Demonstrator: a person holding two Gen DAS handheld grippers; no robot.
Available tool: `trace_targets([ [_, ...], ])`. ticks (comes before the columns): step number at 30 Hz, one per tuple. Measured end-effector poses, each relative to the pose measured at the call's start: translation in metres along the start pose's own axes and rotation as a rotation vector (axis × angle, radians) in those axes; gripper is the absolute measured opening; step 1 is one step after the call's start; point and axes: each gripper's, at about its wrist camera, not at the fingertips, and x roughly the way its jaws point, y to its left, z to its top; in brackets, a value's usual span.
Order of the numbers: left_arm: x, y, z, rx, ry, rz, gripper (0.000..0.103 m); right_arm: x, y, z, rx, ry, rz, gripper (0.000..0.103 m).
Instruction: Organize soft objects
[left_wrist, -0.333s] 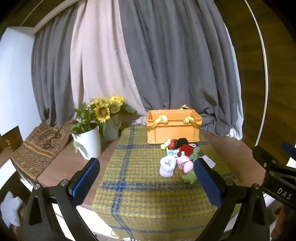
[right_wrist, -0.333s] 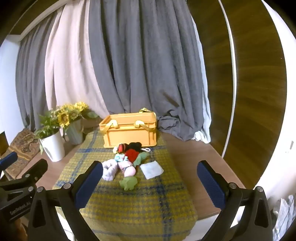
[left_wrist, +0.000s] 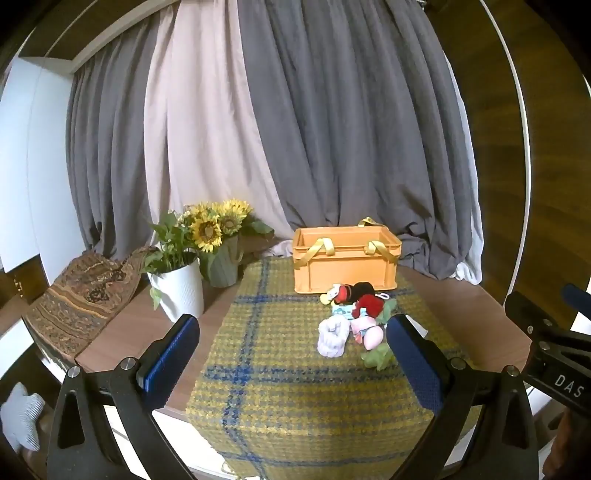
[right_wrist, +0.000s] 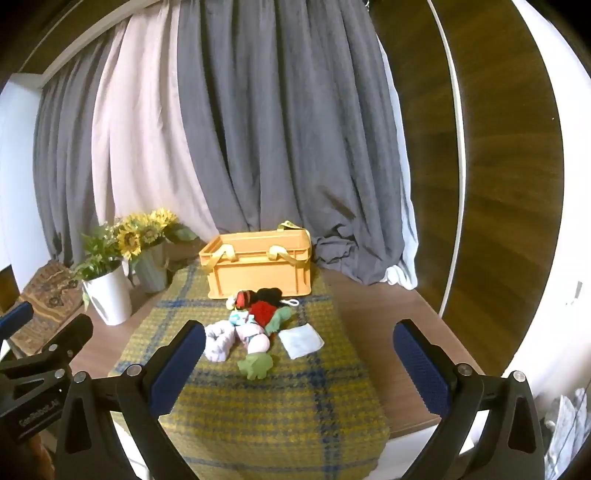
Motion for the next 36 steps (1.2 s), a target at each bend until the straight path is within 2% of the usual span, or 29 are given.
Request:
trace_targets([
  [7, 0.001, -0.004, 0.004, 0.001, 0.000, -0.003, 0.103, 0.006, 0.010, 0.005, -0.002, -0.002, -0.003, 0.103],
  [10, -0.002, -0.005, -0.006, 0.003, -0.013, -0.003, 0.103, 0.004, 0.009, 0.007, 0.000, -0.006, -0.002, 0.103],
  [21, 0.004, -0.010, 0.005, -0.001, -0.018, -0.017, 0.103, 0.005, 0.004, 0.012, 0.013, -0.010, 0.004, 0.103],
  [36, 0.008, -0.016, -0.001, 0.001, -0.049, -0.032, 0.103, 0.005, 0.001, 0.013, 0.022, -0.023, 0.006, 0.103],
])
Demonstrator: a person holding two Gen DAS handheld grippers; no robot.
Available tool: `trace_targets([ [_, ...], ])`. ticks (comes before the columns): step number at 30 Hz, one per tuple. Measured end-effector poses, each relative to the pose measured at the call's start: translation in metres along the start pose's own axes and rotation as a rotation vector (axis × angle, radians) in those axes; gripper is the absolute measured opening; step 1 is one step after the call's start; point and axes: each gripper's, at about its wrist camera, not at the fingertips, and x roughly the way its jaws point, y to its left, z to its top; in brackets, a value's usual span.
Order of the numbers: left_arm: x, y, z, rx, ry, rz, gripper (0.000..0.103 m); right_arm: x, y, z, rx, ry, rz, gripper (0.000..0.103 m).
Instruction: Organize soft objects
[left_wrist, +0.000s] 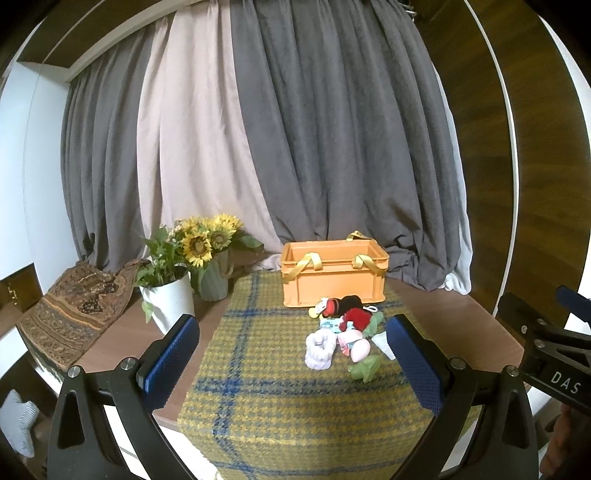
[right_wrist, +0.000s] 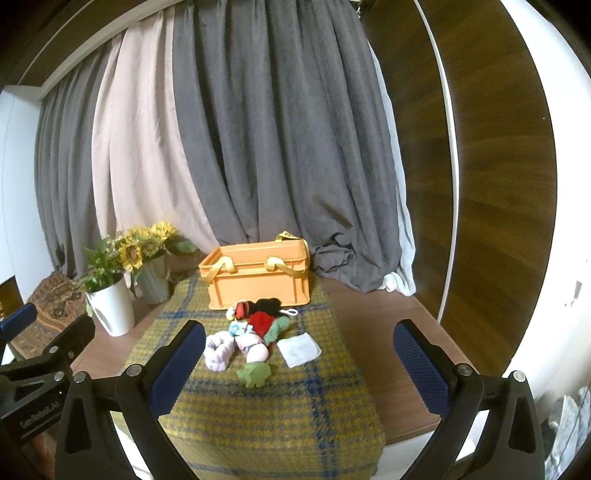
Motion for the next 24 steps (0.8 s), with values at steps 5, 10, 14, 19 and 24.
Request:
trace_targets([
  [5, 0.0001, 0.0013, -0.0032, -0.004, -0.001, -0.005, 0.103, -0.0011, -0.0002, -0.0002, 0.002, -0.006, -0.005, 0.103],
  [10, -0.0012, 0.0026, -0.0070, -0.010, -0.004, -0.004, 0.103, -0.0033, 0.0008, -0.0017, 0.000, -0.011, -0.007, 0.103],
  [14, -0.0050, 0.0036, -0.0106, -0.016, -0.013, 0.002, 0.103, -0.0034, 0.0020, -0.0027, -0.003, -0.012, -0.003, 0.103],
  [19, -0.0054, 0.0049, -0.0115, -0.018, -0.016, 0.001, 0.103, -0.0046, 0.0042, -0.0033, -0.006, -0.014, 0.000, 0.103],
  [24, -0.0049, 0.0052, -0.0112, -0.017, -0.015, 0.001, 0.103, -0.0049, 0.0060, -0.0035, -0.007, -0.015, -0.002, 0.103],
])
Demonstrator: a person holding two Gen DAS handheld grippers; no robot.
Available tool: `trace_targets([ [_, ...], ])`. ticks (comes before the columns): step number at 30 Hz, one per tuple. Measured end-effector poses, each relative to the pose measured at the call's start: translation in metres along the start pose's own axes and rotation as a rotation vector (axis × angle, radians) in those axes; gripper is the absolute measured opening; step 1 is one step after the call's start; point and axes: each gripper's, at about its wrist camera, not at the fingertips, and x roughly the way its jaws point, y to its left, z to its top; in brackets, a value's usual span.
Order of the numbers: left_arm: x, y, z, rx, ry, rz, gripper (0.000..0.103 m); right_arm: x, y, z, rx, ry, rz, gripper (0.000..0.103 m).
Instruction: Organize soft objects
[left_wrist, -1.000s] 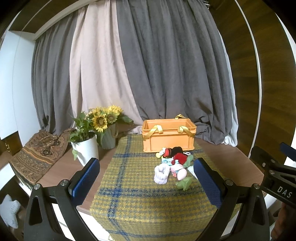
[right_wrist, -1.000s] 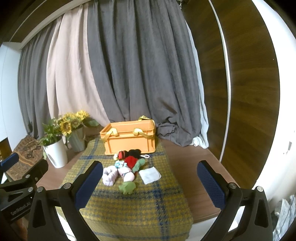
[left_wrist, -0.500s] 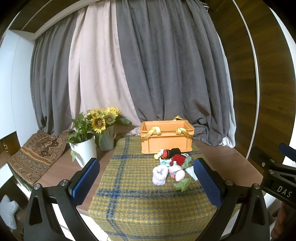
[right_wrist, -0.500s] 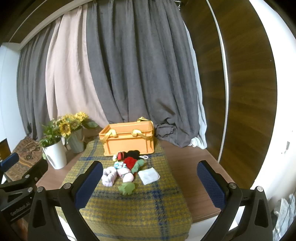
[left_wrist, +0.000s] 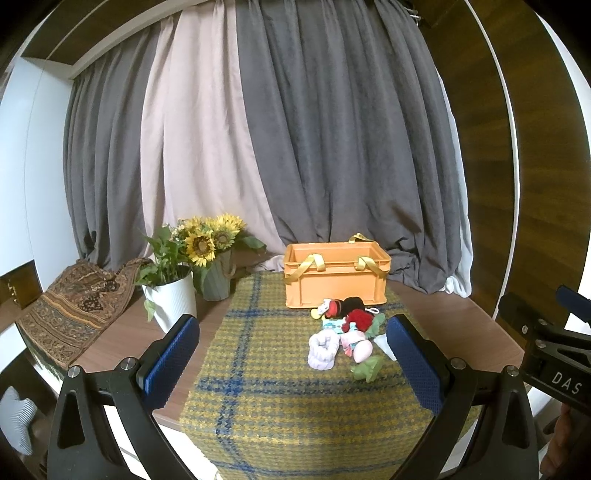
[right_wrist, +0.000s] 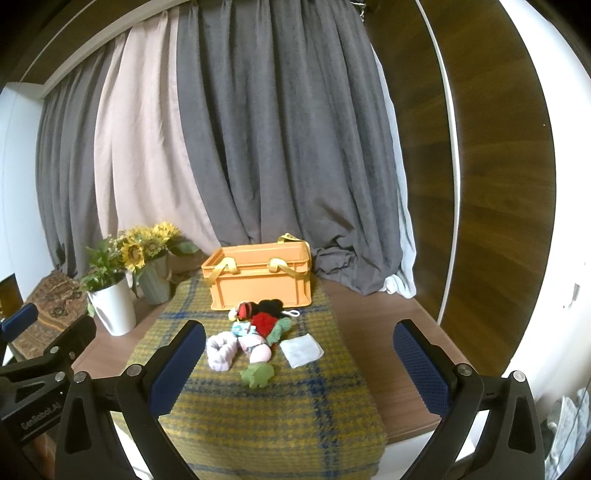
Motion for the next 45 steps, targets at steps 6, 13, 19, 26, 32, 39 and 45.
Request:
trace_targets([
  [6, 0.000, -0.001, -0.001, 0.000, 0.000, 0.003, 0.103, 0.000, 0.002, 0.001, -0.002, -0.002, 0.001, 0.103],
  [13, 0.000, 0.002, -0.001, -0.002, 0.001, 0.003, 0.103, -0.001, 0.007, 0.001, -0.009, 0.000, 0.001, 0.103],
  [19, -0.001, 0.003, -0.002, -0.003, 0.001, 0.001, 0.103, 0.000, 0.010, 0.001, -0.011, 0.001, 0.002, 0.103],
  [26, 0.014, 0.008, -0.009, 0.019, 0.035, -0.001, 0.103, 0.005, 0.014, -0.003, -0.008, 0.018, 0.002, 0.103],
  [32, 0.045, 0.015, -0.020, 0.055, 0.072, -0.030, 0.103, 0.027, 0.023, -0.013, -0.003, 0.061, -0.009, 0.103],
  [39, 0.095, 0.030, -0.026, 0.088, 0.105, -0.093, 0.103, 0.070, 0.041, -0.023, 0.025, 0.132, -0.026, 0.103],
  [45, 0.150, 0.035, -0.033, 0.120, 0.164, -0.180, 0.102, 0.109, 0.055, -0.033, 0.066, 0.187, -0.049, 0.103],
])
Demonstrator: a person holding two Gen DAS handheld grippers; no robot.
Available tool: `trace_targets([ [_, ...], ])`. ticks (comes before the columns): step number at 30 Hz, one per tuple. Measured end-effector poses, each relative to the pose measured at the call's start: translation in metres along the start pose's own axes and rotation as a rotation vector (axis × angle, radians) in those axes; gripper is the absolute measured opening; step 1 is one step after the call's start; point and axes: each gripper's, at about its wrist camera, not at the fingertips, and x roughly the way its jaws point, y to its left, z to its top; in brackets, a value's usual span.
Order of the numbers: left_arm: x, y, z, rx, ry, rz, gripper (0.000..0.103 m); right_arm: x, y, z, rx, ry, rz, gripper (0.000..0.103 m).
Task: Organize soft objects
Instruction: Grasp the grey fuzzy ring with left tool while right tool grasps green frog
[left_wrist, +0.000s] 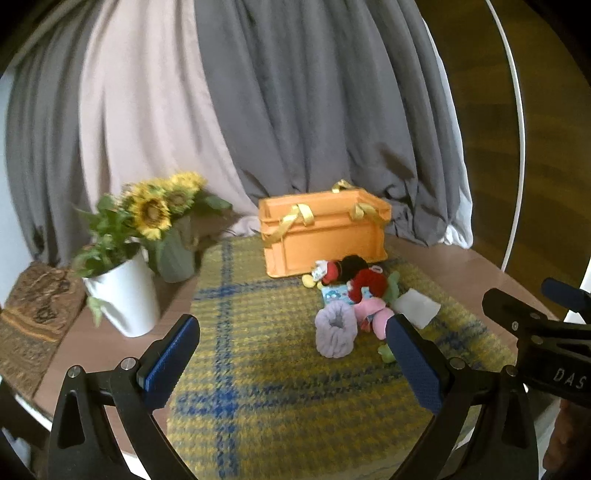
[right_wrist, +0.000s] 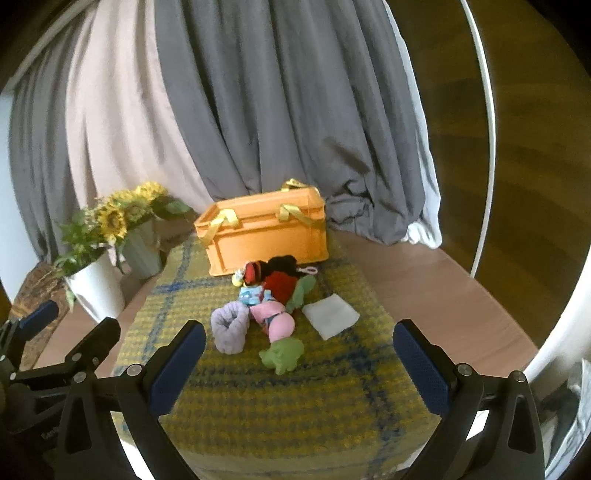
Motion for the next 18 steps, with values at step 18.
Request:
trace_targets([
  [18, 0.150, -0.004, -0.028, 0.155, 0.230, -0.266, 0.097, 0.128, 0.013, -0.024, 0.180, 0.270, -0.129, 0.084],
])
